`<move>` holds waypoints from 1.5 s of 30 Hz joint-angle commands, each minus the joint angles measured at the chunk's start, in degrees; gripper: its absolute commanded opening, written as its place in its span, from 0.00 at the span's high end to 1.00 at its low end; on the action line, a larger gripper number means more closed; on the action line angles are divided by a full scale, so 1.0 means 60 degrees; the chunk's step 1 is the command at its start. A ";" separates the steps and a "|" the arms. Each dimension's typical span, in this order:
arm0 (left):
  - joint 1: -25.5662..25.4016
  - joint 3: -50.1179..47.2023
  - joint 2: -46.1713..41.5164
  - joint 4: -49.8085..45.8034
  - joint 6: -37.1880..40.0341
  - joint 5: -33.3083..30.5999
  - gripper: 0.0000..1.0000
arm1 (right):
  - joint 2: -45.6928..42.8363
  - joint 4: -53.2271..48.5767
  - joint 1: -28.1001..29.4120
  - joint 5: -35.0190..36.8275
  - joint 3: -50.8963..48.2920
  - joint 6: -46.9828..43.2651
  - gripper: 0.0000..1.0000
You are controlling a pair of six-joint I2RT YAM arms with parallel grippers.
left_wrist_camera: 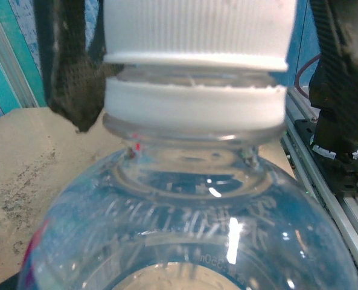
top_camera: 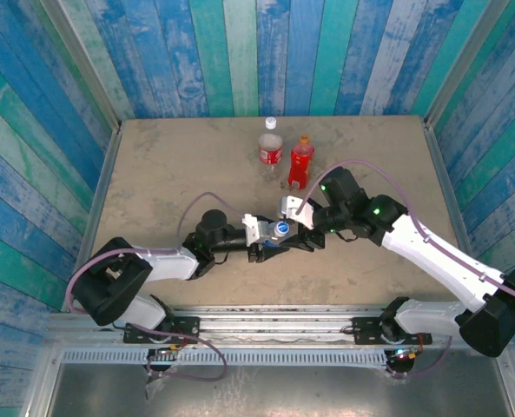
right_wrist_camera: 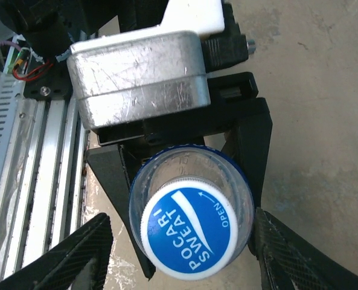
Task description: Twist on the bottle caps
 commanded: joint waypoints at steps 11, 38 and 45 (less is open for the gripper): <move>-0.0002 0.0106 -0.0467 -0.0267 0.0375 0.0014 0.44 | 0.0325 -0.0801 0.0022 -0.0028 0.0813 -0.0233 0.67; 0.0002 0.0534 -0.0625 -0.0367 0.2458 -0.4603 0.63 | 0.1086 0.0447 -0.0447 0.2262 0.1579 0.6479 0.44; -0.0107 -0.0018 -0.1981 -0.1508 0.1304 -0.4149 1.00 | -0.0504 -0.0072 -0.0450 0.2087 0.0965 0.1183 0.37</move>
